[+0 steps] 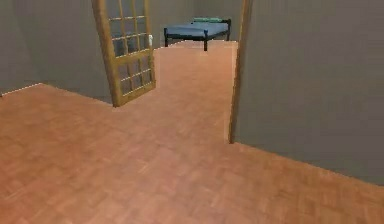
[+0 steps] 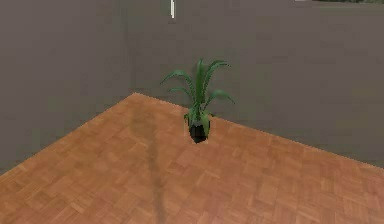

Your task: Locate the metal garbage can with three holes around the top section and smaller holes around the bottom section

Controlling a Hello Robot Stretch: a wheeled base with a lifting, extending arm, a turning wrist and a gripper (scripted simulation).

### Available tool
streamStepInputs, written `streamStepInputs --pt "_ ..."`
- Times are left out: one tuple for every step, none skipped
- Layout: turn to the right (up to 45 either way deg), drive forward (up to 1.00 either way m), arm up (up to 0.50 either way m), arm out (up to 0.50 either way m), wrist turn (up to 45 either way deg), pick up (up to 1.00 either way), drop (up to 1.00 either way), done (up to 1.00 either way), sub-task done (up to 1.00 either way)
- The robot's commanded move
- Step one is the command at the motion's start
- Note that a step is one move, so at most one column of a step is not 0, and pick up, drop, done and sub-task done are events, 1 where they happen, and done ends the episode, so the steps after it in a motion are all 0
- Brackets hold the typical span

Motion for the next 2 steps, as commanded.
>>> streamStepInputs --pt "-3.0 0.00 0.00 0.00 0.0 0.00 0.00 0.00 0.00" --pt "0.0 1.00 0.00 0.00 0.0 0.00 0.00 0.00 0.00"
